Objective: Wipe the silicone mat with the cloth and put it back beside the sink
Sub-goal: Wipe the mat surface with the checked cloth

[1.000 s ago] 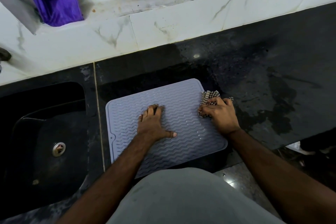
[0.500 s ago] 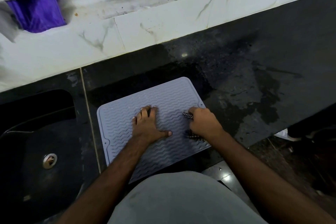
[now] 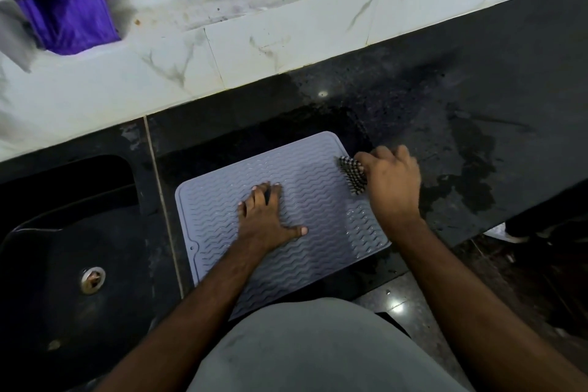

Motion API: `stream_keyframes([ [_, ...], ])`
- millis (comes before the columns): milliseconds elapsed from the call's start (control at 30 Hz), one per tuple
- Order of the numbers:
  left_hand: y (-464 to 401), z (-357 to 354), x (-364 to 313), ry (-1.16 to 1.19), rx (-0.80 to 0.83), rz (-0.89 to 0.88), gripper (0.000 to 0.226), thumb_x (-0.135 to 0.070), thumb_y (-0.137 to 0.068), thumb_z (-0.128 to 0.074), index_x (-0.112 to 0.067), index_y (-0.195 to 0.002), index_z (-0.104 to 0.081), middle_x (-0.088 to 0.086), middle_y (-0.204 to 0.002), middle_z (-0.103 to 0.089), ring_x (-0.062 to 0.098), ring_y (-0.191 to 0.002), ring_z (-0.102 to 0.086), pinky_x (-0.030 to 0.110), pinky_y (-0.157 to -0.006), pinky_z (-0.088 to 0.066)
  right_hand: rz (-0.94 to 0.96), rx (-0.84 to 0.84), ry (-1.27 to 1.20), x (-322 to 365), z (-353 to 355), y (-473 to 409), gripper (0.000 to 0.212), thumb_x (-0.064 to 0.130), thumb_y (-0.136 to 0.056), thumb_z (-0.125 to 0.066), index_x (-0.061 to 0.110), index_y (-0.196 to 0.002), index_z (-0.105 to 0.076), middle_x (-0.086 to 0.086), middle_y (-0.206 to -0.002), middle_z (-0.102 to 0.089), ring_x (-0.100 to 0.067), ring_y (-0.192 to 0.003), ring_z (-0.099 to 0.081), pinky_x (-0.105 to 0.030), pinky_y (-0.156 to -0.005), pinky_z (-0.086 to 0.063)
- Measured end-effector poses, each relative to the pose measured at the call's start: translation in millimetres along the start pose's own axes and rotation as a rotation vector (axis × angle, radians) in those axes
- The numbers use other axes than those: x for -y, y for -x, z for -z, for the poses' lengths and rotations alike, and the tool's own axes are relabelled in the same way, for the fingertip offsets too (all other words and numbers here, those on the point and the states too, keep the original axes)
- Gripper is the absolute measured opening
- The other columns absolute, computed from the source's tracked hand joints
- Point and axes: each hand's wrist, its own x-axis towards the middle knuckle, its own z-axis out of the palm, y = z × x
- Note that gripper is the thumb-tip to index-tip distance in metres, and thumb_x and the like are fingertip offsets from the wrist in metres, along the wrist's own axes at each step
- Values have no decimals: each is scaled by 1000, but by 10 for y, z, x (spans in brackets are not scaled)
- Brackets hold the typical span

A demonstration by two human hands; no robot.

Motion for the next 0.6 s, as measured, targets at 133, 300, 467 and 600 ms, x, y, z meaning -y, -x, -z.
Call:
stream_keyframes([
  [133, 6, -1, 7, -30, 17, -1, 124, -86, -71, -57, -30, -160, 9, 4, -167, 12, 29, -154, 10, 56, -122, 2, 11, 275, -66, 246, -270, 194, 26, 11, -92, -50, 13, -117, -55, -13, -115, -52, -32, -101, -53, -43, -80, -49],
  [300, 29, -17, 46, -71, 57, -27, 125, -90, -73, -49, -29, -157, 20, 4, -166, 24, 28, -152, 20, 57, -122, 6, -67, 379, -209, 351, -423, 275, 26, 10, -89, -41, 4, -113, -48, -20, -113, -55, -37, -94, -60, -44, -78, -51],
  [467, 14, -55, 72, -79, 53, -23, 127, -93, -69, -46, -31, -156, 22, 3, -165, 25, 27, -152, 21, 58, -121, 8, -139, 443, -232, 443, -442, 121, 28, 14, -98, -40, -1, -122, -44, -20, -112, -62, -35, -95, -66, -41, -76, -53],
  [600, 7, -55, 51, -68, 57, -3, 129, -94, -67, -49, -32, -157, 21, 1, -165, 25, 25, -152, 21, 55, -121, 10, -138, 469, -300, 729, -489, 289, 28, 13, -102, -34, -2, -124, -43, -20, -101, -68, -33, -86, -68, -40, -70, -55],
])
